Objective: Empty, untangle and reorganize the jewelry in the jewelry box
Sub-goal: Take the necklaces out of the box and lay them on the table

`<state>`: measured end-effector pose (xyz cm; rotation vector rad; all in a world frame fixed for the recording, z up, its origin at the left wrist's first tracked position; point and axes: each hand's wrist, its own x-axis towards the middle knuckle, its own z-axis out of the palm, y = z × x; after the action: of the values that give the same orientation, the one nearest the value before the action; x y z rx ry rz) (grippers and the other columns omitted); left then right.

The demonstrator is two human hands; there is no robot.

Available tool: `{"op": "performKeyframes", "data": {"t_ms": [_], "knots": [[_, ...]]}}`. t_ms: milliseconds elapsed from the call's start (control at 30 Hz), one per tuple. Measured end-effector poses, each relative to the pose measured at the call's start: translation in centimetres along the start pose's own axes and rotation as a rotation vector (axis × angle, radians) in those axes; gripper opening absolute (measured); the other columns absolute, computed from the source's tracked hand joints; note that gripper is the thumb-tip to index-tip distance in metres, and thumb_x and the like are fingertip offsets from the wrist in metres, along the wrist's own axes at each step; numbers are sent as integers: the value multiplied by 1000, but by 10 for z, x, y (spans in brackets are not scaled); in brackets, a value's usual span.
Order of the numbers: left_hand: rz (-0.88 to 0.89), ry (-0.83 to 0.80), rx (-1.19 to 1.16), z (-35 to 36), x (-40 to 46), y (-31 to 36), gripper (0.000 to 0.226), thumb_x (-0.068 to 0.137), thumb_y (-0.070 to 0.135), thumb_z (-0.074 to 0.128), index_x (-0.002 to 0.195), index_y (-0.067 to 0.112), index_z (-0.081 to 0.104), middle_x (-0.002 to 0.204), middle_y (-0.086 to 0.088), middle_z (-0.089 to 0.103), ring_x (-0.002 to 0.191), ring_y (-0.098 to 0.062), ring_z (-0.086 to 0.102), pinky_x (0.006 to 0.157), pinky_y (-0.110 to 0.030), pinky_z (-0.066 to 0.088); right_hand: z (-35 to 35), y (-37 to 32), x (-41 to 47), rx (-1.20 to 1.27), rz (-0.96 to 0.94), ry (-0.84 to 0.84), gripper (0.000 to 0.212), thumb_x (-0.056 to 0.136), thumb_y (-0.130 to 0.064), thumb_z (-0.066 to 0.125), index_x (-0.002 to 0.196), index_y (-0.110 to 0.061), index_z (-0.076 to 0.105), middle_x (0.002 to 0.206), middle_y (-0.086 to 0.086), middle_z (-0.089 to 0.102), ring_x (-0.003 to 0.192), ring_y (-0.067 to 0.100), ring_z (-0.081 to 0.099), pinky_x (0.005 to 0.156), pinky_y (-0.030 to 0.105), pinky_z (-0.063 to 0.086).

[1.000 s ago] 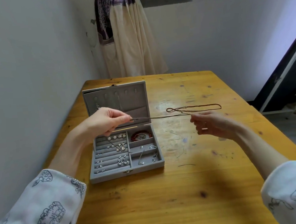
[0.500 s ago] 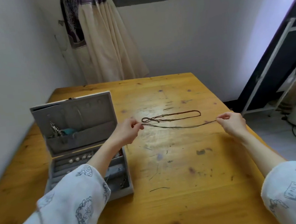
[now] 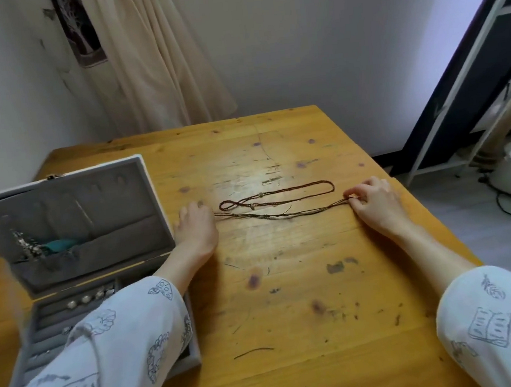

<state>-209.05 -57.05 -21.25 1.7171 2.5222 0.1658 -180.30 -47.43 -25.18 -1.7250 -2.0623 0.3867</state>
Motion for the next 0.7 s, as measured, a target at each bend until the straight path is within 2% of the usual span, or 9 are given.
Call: {"op": "performKeyframes", "data": {"t_ms": [67,167,267,367,467,567,700], "knots": [[40,-44,84,0,-7,3,38,87,-1,39,124,4,45,133,-17,38,122,-33,34,99,-47,32,0,-2,-2,-46,-12,-5,24,90,-24,51,109,-21,65,119,8,53,115,26,41,97,42,31],[118,-61,100,0,-17,3,54,89,3,38,140,5,21,149,-16,20,138,-31,16,111,-53,15,-1,-9,-12,-79,8,9,34,91,-23,49,124,-19,55,131,8,47,123,26,37,100,43,30],[198,-79,-29,-2,-32,-1,55,95,12,34,145,8,11,154,-12,8,142,-26,2,115,-45,7,-3,-26,-31,36,84,100,38,91,-19,49,128,-14,51,137,10,41,127,28,35,102,47,29],[297,-1,-191,-7,-53,-8,47,97,18,35,142,9,26,151,-10,21,140,-21,15,115,-36,16,-2,-49,-55,126,80,137,35,90,-15,48,124,-11,53,134,12,43,128,27,35,100,46,30],[365,55,-293,-12,-77,-19,41,96,16,38,136,10,38,144,-8,33,135,-19,26,113,-35,23,4,-77,-82,182,30,120,31,90,-14,48,121,-11,54,129,12,47,124,27,39,97,43,33],[362,80,-347,-15,-98,-39,37,96,15,39,132,10,43,141,-6,38,132,-18,31,110,-32,26,13,-108,-106,241,-43,76,30,90,-14,48,120,-11,55,126,10,50,119,26,44,99,41,34],[314,130,-396,-20,-120,-79,35,94,16,42,128,10,48,133,-6,46,125,-17,40,105,-33,34,28,-152,-130,334,-171,24,30,90,-12,49,119,-9,55,122,9,53,111,23,53,94,32,39]]}}
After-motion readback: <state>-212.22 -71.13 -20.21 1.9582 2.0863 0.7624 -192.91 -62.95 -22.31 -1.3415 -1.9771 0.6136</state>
